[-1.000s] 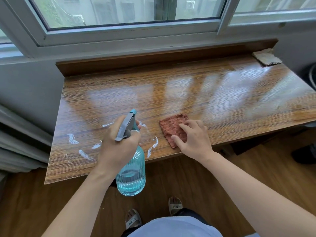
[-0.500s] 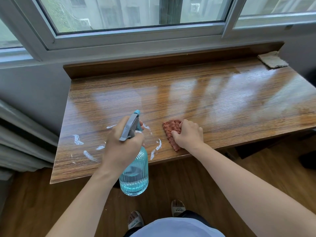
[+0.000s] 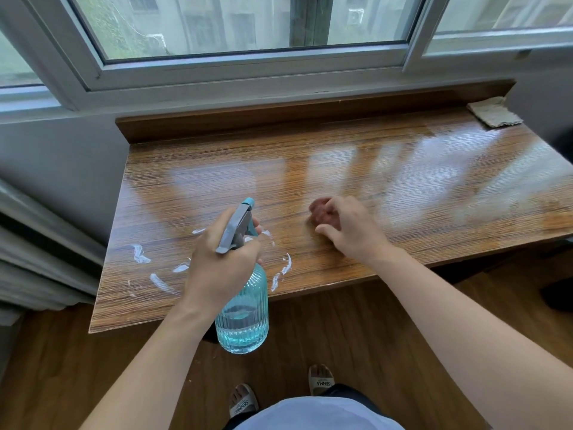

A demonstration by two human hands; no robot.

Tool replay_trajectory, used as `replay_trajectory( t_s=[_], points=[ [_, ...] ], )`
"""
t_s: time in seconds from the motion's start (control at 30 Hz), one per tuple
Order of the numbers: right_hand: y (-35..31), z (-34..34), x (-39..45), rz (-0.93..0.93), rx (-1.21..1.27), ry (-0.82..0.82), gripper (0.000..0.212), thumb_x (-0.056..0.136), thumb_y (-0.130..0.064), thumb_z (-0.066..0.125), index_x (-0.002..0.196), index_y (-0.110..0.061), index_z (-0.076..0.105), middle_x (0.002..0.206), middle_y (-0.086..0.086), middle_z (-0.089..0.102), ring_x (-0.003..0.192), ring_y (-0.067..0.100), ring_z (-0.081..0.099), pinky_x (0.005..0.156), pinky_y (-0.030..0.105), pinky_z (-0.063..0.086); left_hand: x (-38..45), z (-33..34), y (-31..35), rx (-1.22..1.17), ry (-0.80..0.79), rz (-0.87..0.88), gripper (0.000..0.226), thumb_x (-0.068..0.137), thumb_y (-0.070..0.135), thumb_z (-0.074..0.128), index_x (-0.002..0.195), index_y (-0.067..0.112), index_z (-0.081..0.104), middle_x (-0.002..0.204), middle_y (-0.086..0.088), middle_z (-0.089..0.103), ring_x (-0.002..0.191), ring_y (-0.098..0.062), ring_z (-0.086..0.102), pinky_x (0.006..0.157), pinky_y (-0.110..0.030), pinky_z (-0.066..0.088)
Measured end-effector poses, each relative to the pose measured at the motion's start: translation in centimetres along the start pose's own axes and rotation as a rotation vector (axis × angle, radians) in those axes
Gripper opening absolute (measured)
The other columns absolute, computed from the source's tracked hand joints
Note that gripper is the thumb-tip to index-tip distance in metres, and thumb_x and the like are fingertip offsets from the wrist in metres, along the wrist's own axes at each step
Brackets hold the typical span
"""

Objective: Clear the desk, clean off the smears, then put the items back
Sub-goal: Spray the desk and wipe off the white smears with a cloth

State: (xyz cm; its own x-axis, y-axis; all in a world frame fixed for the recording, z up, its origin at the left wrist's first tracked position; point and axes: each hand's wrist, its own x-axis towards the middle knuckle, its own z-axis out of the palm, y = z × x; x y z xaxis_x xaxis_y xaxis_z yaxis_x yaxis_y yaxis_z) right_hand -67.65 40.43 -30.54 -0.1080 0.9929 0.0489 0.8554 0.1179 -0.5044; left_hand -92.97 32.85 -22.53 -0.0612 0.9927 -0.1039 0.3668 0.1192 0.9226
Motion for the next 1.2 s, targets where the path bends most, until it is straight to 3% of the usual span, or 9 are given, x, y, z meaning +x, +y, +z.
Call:
replay_trajectory(
  t_s=[0.07, 0.2, 0.33, 0.4, 0.47, 0.63, 0.9, 1.1, 1.2],
  points=[
    [0.1, 1.1, -0.3, 0.01, -0.058, -0.104, 0.029, 0.097, -0.032, 0.067, 0.121, -0.017, 0.061, 0.117, 0.001, 0.055, 0.108, 0.021, 0.055, 0.094, 0.032, 0.044, 0.0, 0.0, -0.1, -0.003, 0.003, 0.005, 0.026, 0.074, 0.025, 0.061, 0.098, 0.028, 0.068, 0.097, -0.018, 0.07, 0.085, -0.034, 0.072, 0.077, -0.061, 0.061],
    [1.1, 1.6, 0.1, 0.103, -0.158, 0.057, 0.027, 0.098, -0.027, 0.064, 0.121, -0.011, 0.065, 0.121, 0.011, 0.053, 0.114, 0.029, 0.05, 0.093, 0.037, 0.045, 0.1, -0.3, -0.5, 0.006, 0.009, 0.018, 0.026, 0.076, 0.019, 0.06, 0.099, 0.027, 0.069, 0.098, -0.028, 0.065, 0.088, -0.047, 0.065, 0.072, -0.066, 0.06],
    [2.4, 2.0, 0.7, -0.254, -0.286, 0.049, 0.036, 0.094, -0.015, 0.067, 0.129, -0.007, 0.062, 0.137, 0.014, 0.054, 0.127, 0.033, 0.049, 0.107, 0.046, 0.047, 0.2, -0.5, -1.2, -0.009, 0.031, -0.015, 0.025, 0.076, 0.018, 0.062, 0.098, 0.028, 0.069, 0.09, -0.014, 0.07, 0.086, -0.037, 0.069, 0.075, -0.063, 0.061],
    [3.0, 2.6, 0.6, -0.295, -0.252, -0.128, 0.046, 0.104, -0.019, 0.052, 0.149, -0.007, 0.046, 0.157, 0.01, 0.042, 0.147, 0.025, 0.036, 0.123, 0.039, 0.03, 0.3, -0.6, -1.5, -0.028, 0.04, -0.025, 0.024, 0.079, 0.016, 0.064, 0.097, 0.029, 0.07, 0.092, -0.002, 0.072, 0.088, -0.03, 0.07, 0.077, -0.062, 0.062],
    [3.8, 3.1, 0.5, -0.254, -0.232, -0.211, 0.052, 0.11, -0.025, 0.038, 0.159, -0.01, 0.029, 0.167, 0.005, 0.026, 0.155, 0.018, 0.019, 0.127, 0.031, 0.014, 0.4, -0.7, -2.0, -0.027, 0.049, -0.018, 0.024, 0.084, 0.009, 0.065, 0.099, 0.028, 0.071, 0.094, -0.007, 0.072, 0.09, -0.036, 0.068, 0.075, -0.063, 0.062],
    [4.6, 3.7, -0.2, -0.319, -0.477, -0.181, 0.06, 0.106, -0.039, 0.012, 0.164, -0.021, 0.014, 0.17, 0.0, 0.019, 0.158, 0.014, 0.007, 0.128, 0.042, -0.002, 0.1, -0.6, -2.9, 0.019, 0.034, 0.007, 0.028, 0.089, 0.002, 0.061, 0.102, 0.026, 0.068, 0.098, -0.027, 0.063, 0.086, -0.048, 0.063, 0.069, -0.069, 0.058],
    [1.8, 3.7, -5.8, -0.521, -0.437, -0.383, 0.061, 0.109, -0.041, 0.01, 0.163, -0.019, -0.005, 0.169, -0.002, -0.008, 0.157, 0.013, -0.012, 0.127, 0.038, -0.004, -0.7, -0.6, -3.5, 0.043, 0.029, -0.017, 0.026, 0.086, 0.006, 0.06, 0.102, 0.025, 0.067, 0.097, -0.027, 0.063, 0.086, -0.049, 0.064, 0.069, -0.069, 0.058],
    [2.5, 4.1, 0.3, -0.256, -0.527, -0.243, 0.07, 0.103, -0.045, 0.002, 0.163, -0.009, 0.007, 0.171, 0.009, 0.005, 0.158, 0.019, -0.004, 0.128, 0.037, -0.004, -1.6, -0.5, -3.1, 0.095, 0.019, -0.055, 0.024, 0.086, 0.009, 0.06, 0.098, 0.029, 0.065, 0.074, -0.018, 0.058, 0.081, -0.047, 0.067, 0.071, -0.063, 0.057],
    [1.7, 5.6, 0.8, -0.206, -0.459, -0.216, 0.072, 0.102, -0.043, 0.004, 0.161, -0.004, 0.016, 0.171, 0.013, 0.003, 0.158, 0.022, -0.004, 0.129, 0.039, -0.001, -2.8, 0.1, -3.4, 0.128, -0.005, -0.06, 0.025, 0.091, 0.002, 0.061, 0.097, 0.027, 0.063, 0.079, -0.023, 0.06, 0.071, -0.041, 0.063, 0.06, -0.051, 0.054]
  ],
)
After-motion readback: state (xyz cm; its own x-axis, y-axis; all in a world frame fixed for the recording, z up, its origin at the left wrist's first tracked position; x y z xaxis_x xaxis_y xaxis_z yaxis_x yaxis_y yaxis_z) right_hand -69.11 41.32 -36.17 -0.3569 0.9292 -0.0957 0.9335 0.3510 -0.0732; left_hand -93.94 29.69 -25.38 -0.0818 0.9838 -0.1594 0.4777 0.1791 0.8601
